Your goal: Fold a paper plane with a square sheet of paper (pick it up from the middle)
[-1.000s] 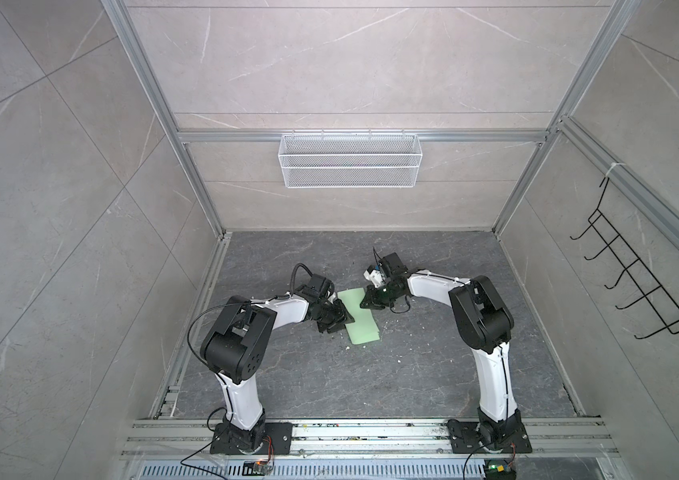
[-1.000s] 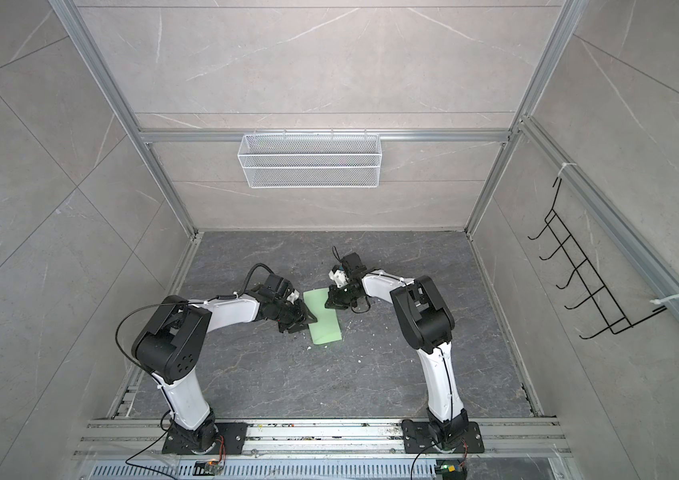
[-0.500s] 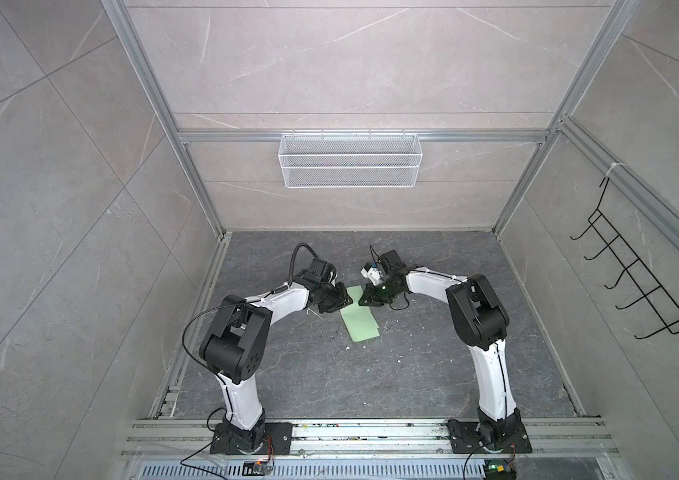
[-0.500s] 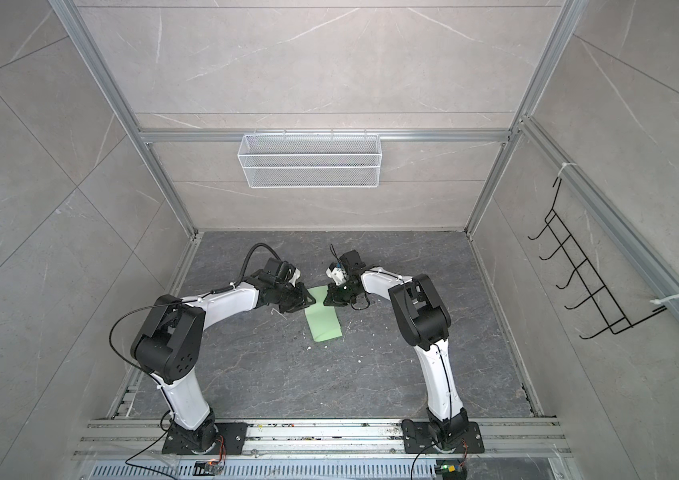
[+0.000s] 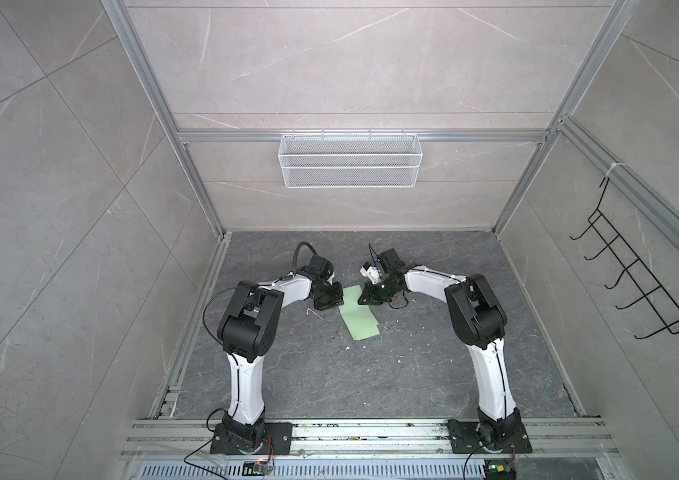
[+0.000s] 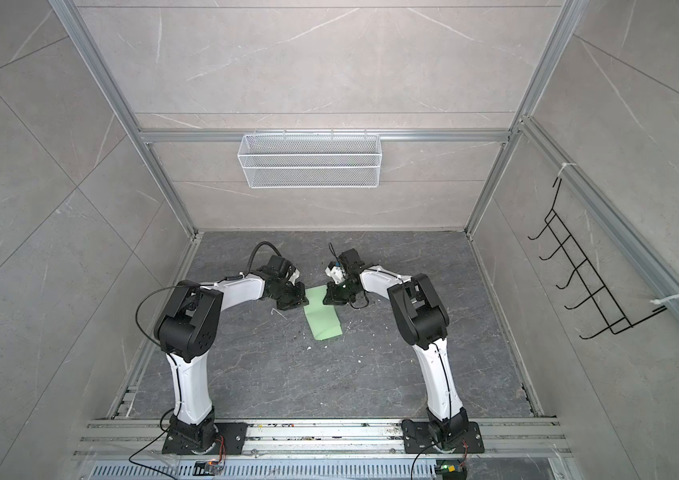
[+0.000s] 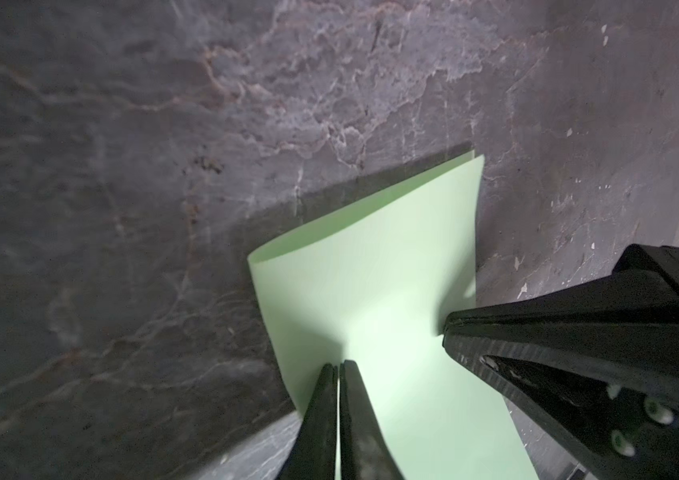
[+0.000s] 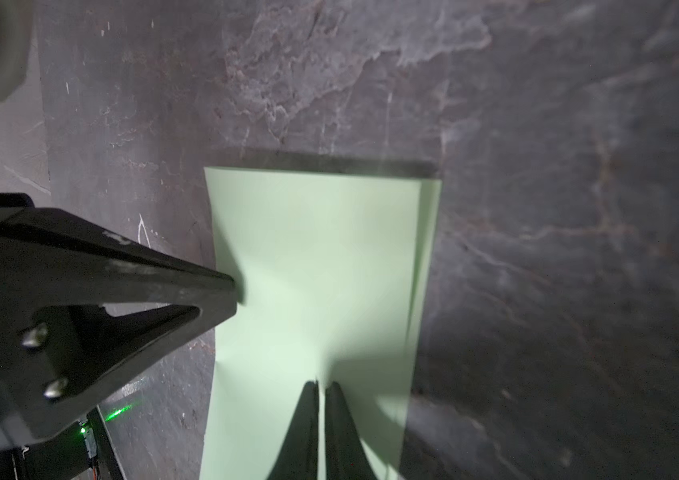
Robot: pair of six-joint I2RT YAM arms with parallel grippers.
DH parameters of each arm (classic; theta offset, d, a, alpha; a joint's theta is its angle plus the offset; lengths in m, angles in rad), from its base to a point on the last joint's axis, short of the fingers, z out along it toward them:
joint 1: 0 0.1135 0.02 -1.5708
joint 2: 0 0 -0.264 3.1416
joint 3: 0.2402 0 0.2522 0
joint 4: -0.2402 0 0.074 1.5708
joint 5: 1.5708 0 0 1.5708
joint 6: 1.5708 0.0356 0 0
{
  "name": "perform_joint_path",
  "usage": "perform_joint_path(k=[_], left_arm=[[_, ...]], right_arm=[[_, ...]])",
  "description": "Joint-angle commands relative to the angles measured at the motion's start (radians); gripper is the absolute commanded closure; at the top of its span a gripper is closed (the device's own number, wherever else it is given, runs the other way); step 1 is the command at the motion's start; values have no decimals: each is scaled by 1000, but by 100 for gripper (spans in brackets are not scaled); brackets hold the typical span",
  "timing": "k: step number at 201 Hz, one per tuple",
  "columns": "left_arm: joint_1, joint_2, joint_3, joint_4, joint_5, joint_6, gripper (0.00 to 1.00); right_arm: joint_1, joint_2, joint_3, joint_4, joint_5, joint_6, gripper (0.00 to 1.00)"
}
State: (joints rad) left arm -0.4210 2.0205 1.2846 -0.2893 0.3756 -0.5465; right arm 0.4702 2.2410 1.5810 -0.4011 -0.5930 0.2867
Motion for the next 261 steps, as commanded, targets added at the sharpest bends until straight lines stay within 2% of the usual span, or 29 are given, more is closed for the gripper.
perform_joint_path(k=[1,18,61,83,111,173,261], left_arm=[[-2,25,8,-79,-21,34,92],[-2,41,5,-112,-32,37,92],[1,55,-31,-131,-38,22,95],[5,64,-37,-134,-25,9,95],[22,70,-47,-127,1,-3,95],[56,96,-61,-102,70,-26,96],[82,118,-88,-89,89,-38,96]], right_arm=[[1,4,27,-41,46,-21,89],[19,-55,24,-30,104,-13,89],[117,-258,-155,137,299,29,89],[187,-309,-231,167,386,44,90],[248,-347,-319,227,438,84,90],[315,-290,-317,248,486,55,90],[344,-189,-242,174,536,10,88]])
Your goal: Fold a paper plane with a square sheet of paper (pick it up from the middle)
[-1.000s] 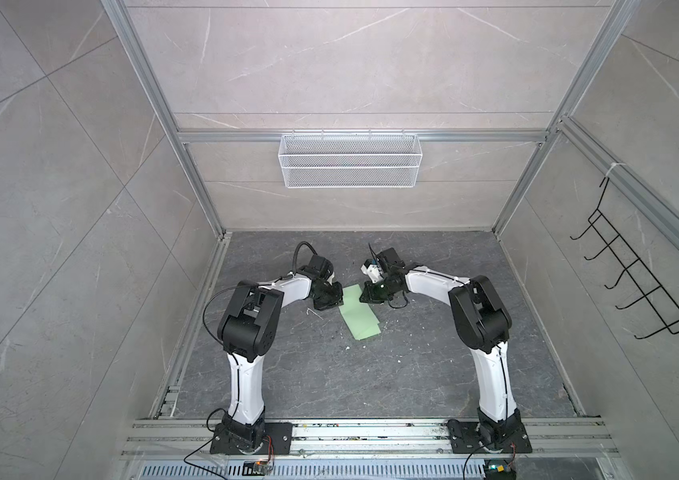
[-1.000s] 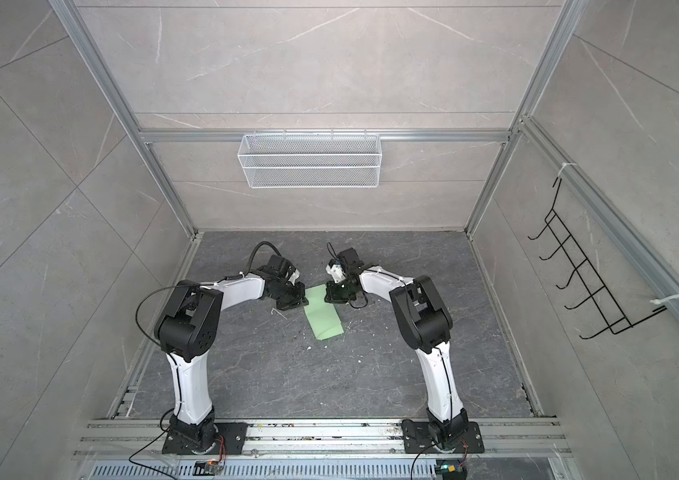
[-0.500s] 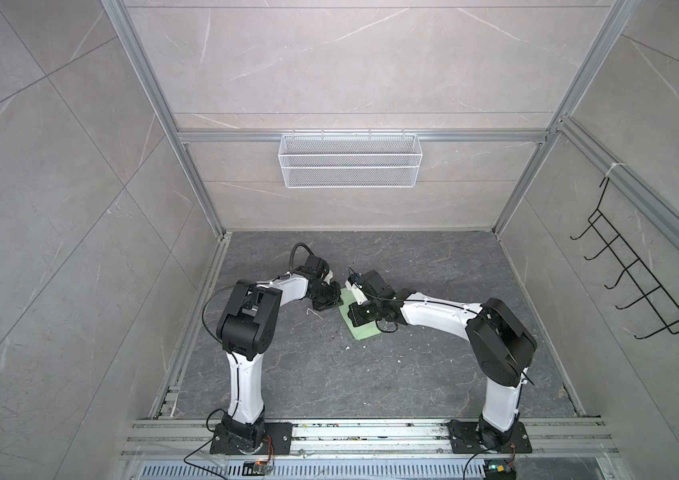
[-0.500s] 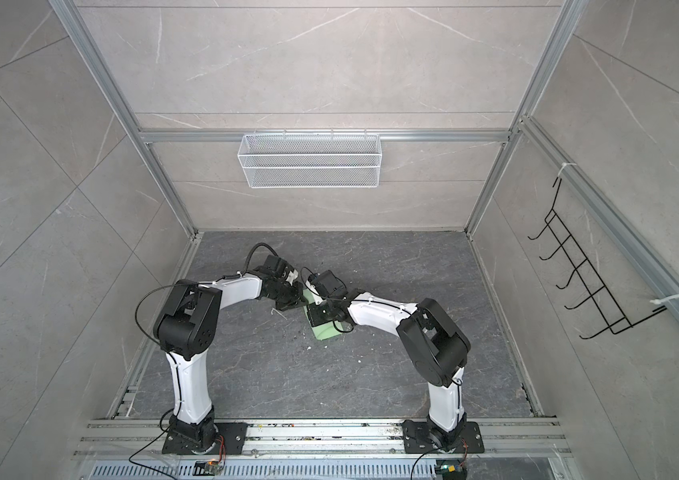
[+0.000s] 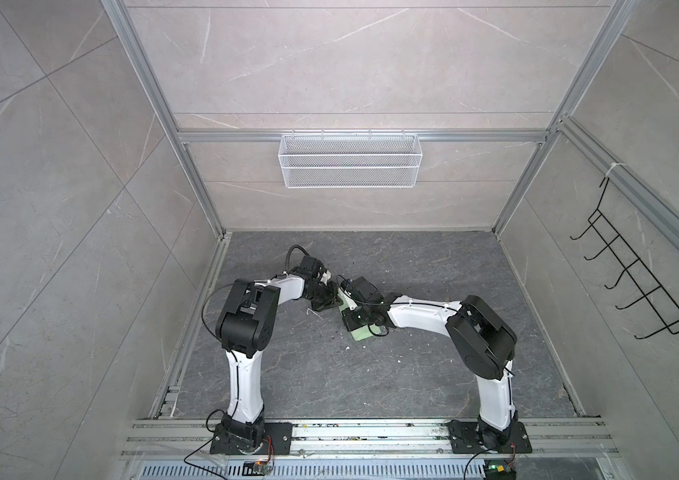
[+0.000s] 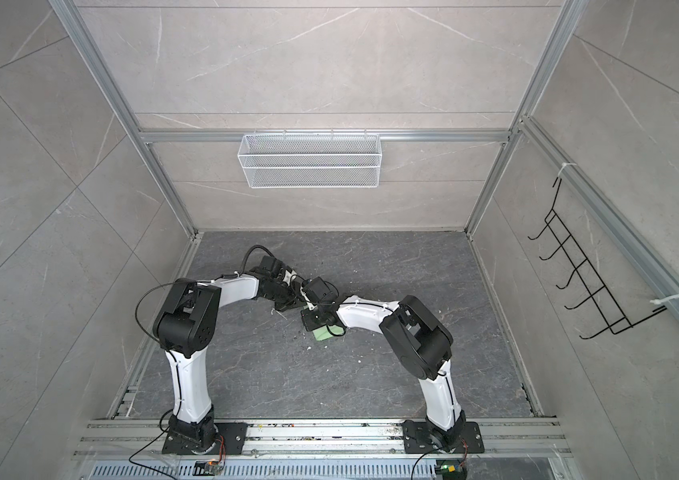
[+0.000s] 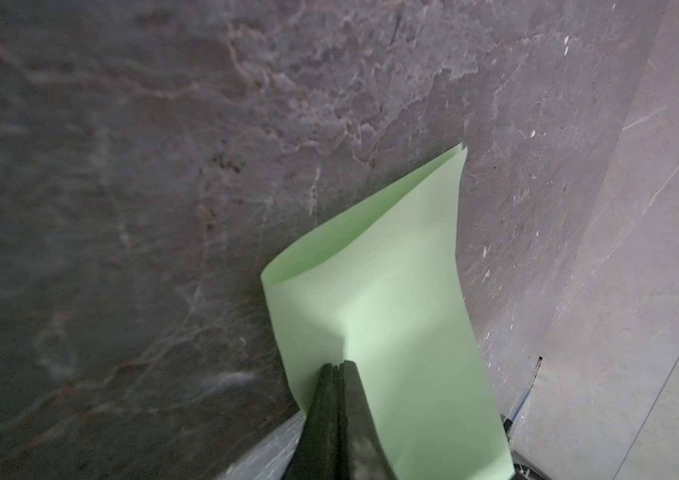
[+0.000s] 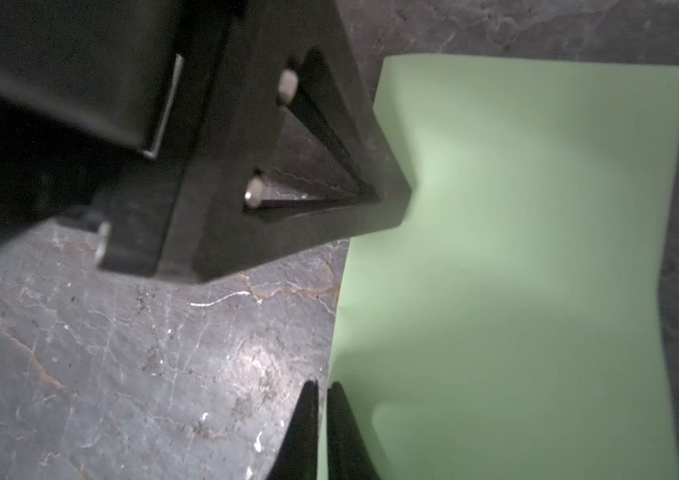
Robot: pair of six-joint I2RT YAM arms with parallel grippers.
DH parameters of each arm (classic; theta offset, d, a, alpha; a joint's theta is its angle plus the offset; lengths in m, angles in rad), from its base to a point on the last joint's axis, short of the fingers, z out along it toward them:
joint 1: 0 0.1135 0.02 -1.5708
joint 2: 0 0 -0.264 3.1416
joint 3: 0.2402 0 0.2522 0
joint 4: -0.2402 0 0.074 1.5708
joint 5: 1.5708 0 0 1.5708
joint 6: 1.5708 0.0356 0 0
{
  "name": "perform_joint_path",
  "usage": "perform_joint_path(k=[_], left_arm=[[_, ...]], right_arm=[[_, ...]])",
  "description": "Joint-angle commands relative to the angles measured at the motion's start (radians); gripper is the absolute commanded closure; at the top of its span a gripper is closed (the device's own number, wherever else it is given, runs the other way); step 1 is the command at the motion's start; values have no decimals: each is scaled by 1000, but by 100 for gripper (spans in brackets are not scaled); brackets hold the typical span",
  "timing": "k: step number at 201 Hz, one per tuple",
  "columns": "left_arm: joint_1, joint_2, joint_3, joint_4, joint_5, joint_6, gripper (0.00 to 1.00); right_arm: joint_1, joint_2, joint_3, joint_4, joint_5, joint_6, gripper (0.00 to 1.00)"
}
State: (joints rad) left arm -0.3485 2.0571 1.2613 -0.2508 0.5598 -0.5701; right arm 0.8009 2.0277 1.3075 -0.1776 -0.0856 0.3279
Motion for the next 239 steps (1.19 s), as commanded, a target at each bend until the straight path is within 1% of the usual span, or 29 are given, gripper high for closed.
perform_joint_path(k=[1,58,109,126,164,186,222,239], left_arm=[[9,81,-66,-127,-94,-15,96],[29,95,-85,-122,-98,-25,96],[46,113,-96,-120,-100,-28,97],[52,120,-100,-120,-103,-28,97],[63,127,-103,-113,-103,-28,97],[65,127,-102,-111,-105,-28,97],[66,127,-99,-114,-105,-24,97],[66,124,-96,-110,-100,-22,97]], right_arm=[[14,25,31,-52,30,-32,88],[44,34,33,-153,74,-81,84],[90,27,36,-244,146,-125,85],[106,16,27,-262,166,-129,87],[137,-7,-17,-287,145,-129,88],[142,-33,-55,-291,125,-104,90],[141,-92,-138,-283,91,-53,90],[140,-120,-150,-274,86,-34,90]])
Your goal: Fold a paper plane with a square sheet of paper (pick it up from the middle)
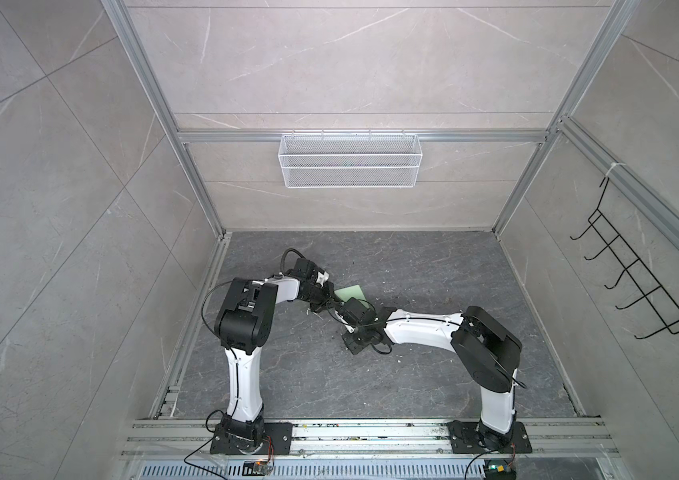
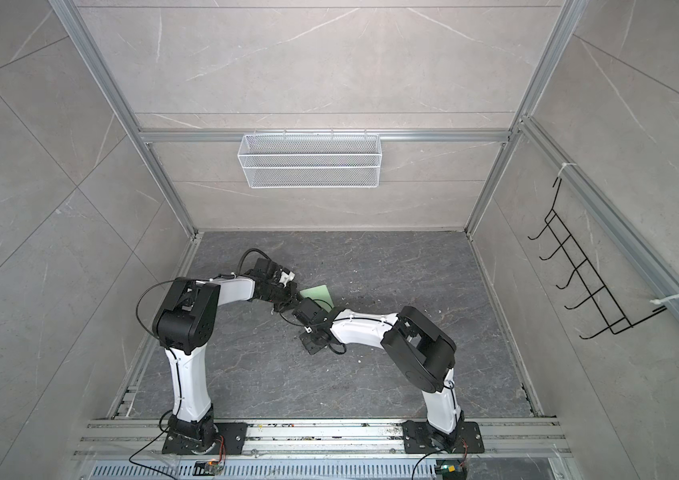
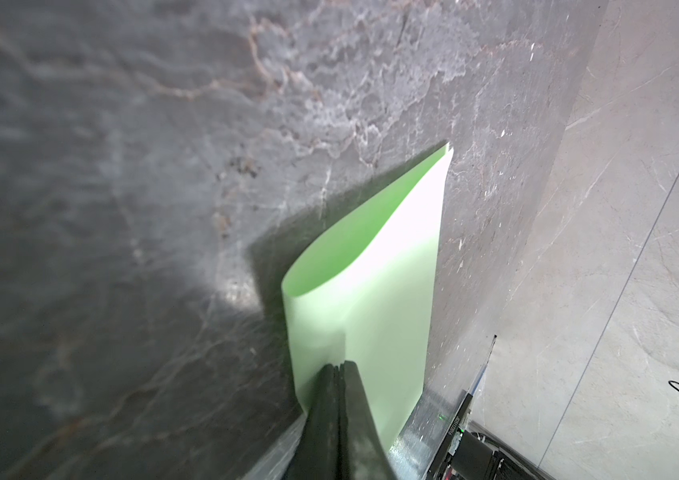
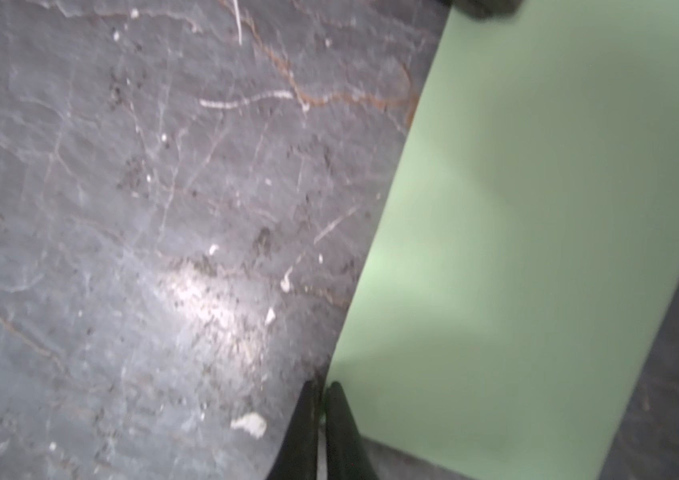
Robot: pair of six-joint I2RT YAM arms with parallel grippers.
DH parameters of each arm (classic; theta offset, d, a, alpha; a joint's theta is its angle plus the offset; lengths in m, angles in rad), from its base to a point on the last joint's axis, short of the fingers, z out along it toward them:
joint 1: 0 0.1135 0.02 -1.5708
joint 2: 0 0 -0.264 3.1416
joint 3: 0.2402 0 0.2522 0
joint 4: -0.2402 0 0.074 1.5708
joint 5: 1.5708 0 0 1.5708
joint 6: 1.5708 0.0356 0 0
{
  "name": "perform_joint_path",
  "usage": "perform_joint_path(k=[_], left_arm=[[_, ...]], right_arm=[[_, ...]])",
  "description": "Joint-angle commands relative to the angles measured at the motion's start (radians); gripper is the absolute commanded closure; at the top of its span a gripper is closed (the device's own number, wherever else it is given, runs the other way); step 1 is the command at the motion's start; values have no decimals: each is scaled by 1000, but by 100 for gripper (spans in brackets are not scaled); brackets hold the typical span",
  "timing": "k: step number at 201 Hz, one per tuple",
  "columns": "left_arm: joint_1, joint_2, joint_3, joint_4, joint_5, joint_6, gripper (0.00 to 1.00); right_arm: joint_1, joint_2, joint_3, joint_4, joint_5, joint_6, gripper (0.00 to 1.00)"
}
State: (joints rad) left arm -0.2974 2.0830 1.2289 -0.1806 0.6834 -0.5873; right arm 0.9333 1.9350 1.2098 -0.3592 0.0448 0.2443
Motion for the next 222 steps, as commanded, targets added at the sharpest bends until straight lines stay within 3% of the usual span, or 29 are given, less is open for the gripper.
perform_joint_path(k=[1,52,84,130,222], left_arm=[[15,98,-63,-180,-224,-6,97],[15,73,-51,-171,-189,13,96],[6,52,-33,-159,-150,15,94],[-10,6,-24,-125,-108,12,91],[-39,-149,-133,85,-1,57,85]], right_arm=[[7,-30,-53,-91,-45,50,90],[-77,-149,-45,40,-88,151,87],[-189,-117,-44,164,-232,223,85],[-220,40,106,53,-267,223,85],[-233,132,164,-93,-241,225,85]])
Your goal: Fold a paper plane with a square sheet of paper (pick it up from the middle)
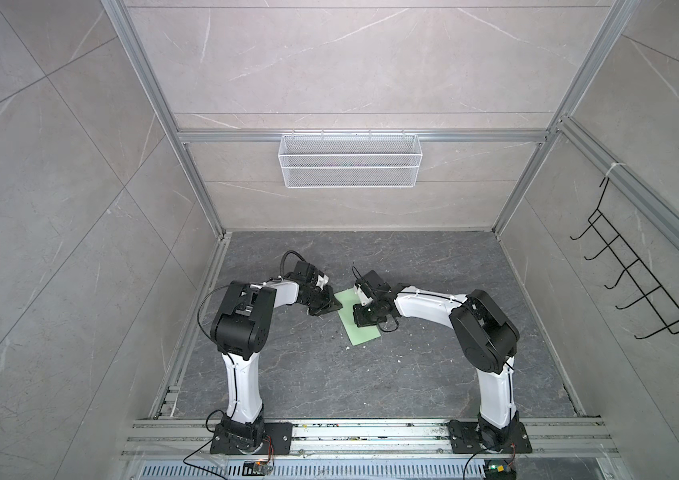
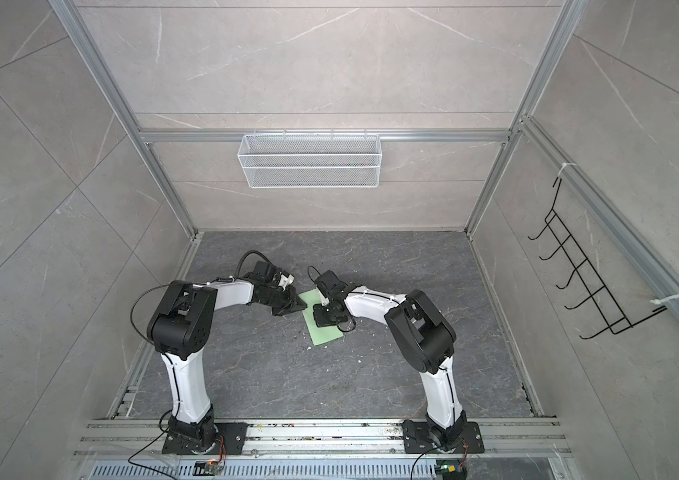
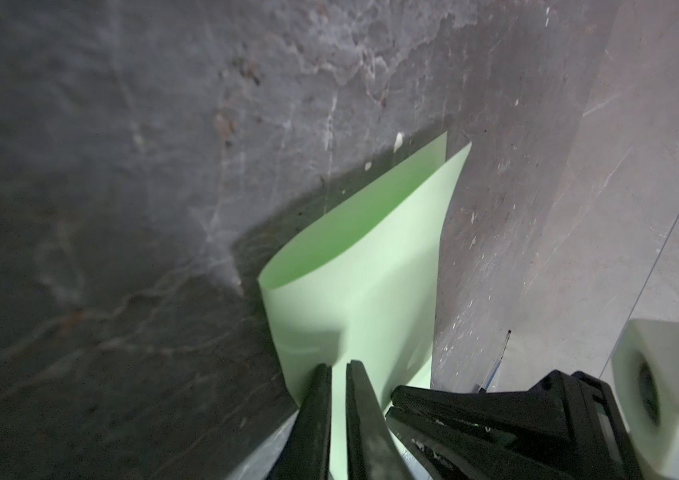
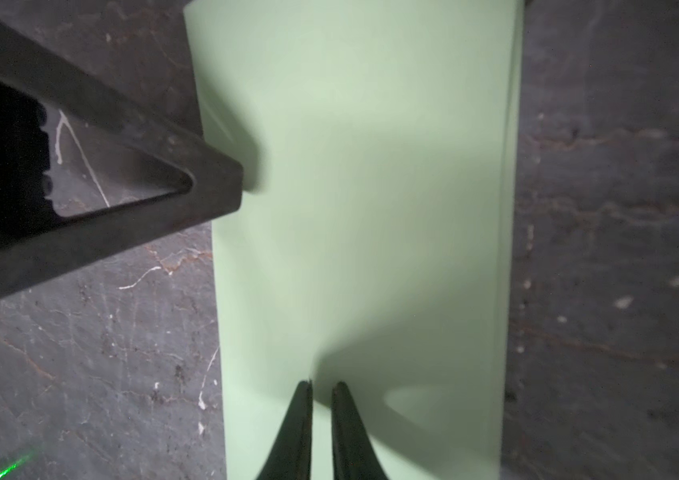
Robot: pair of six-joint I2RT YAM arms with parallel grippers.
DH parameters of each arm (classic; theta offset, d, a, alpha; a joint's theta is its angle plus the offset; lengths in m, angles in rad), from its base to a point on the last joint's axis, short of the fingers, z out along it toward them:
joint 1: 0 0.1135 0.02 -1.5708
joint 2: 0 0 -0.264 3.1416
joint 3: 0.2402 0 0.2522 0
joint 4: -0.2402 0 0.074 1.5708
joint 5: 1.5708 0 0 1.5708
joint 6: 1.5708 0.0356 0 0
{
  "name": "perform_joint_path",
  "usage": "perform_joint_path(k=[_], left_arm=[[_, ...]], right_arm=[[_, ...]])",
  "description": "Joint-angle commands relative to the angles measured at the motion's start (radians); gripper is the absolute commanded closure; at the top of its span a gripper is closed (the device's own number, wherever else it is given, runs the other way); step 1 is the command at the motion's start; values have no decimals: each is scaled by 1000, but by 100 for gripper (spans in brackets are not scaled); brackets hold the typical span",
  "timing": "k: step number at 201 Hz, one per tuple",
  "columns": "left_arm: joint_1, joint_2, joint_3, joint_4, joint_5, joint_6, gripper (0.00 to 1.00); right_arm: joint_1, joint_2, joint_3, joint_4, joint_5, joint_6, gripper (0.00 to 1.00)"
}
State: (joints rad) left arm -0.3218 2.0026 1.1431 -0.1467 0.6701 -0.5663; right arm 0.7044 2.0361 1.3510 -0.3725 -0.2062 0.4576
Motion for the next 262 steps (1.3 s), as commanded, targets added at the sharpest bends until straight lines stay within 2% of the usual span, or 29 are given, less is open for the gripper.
perform_joint_path(k=[1,41,79,137,184,220,262], left_arm=[[-15,-70,-50,55,15,36,85],[-55,-103,-135,181,65,19,85],[-78,-116,-197,241,29,-20,89],[-83,-89,-236,204,-65,-31,93],[-83,-95,-238,202,-105,-52,93],[-83,-133,-223,225,-79,-68,90],[-92,-211,-226,319,-16,-119,81]], right_arm=[[-4,31,24,-82,10,11,85],[-8,23,43,-86,0,-16,85],[-14,-24,49,-53,-23,-36,85],[1,-134,-61,-13,-120,30,85],[55,-113,-81,-106,-84,83,88],[57,-81,-81,-129,-45,99,89],[57,-39,-69,-156,-30,101,89]])
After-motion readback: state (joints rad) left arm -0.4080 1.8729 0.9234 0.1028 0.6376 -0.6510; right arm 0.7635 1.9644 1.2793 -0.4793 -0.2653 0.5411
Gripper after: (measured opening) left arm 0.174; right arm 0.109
